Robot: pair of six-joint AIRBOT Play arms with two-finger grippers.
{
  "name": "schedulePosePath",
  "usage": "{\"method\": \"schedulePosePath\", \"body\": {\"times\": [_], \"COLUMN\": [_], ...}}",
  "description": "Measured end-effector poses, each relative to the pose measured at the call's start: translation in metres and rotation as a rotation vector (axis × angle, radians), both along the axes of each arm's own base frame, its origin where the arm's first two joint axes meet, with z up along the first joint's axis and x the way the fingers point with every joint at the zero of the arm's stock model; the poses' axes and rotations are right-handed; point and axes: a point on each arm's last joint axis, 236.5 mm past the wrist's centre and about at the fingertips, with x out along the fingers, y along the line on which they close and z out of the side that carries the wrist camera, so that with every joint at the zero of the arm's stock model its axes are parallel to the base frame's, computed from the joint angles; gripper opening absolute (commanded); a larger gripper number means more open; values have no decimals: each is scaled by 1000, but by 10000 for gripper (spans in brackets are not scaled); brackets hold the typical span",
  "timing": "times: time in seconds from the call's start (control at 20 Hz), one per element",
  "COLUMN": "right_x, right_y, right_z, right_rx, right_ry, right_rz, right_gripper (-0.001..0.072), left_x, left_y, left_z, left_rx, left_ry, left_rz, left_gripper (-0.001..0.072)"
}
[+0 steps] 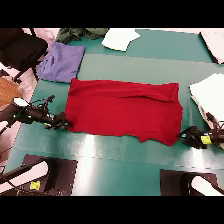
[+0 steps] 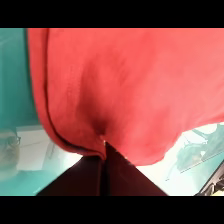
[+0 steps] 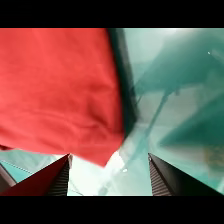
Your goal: Fold the shirts.
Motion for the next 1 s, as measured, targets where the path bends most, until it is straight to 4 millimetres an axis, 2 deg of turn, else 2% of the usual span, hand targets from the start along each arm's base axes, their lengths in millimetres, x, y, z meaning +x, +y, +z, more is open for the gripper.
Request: {"method": "schedulePosePath", "body": {"times": [0.15,0.2,0.25,0.35,0.4,0.55,0.7,0.85,1.0], "right_x": [14,20,24,29,31,36,36,29,21], "right_y": [13,16,18,19,21,29,30,23,21], "right_z": [-3,-4,-5,-11,-12,-2,19,45,68], "right_rx": [84,108,122,121,119,128,103,47,-3], "right_ry": [-24,-35,-42,-52,-59,-101,-170,-241,-297], "right_rz": [-48,-68,-82,-91,-88,-69,-46,-39,-42], "right_gripper": [543,510,394,117,30,16,16,16,16], "left_x": [-1,-1,-2,-2,-2,-2,4,18,29], "left_y": [-1,-2,-2,-2,-2,-3,-2,-1,1], "left_z": [1,1,2,2,2,4,13,34,66], "left_rx": [-7,-9,-11,-11,-12,-17,-20,-30,-13], "left_ry": [1,2,2,1,2,2,-16,-58,-135], "left_rz": [-5,-8,-10,-12,-13,-19,-30,-45,-38], "left_gripper": [31,31,31,31,31,31,30,29,29]}}
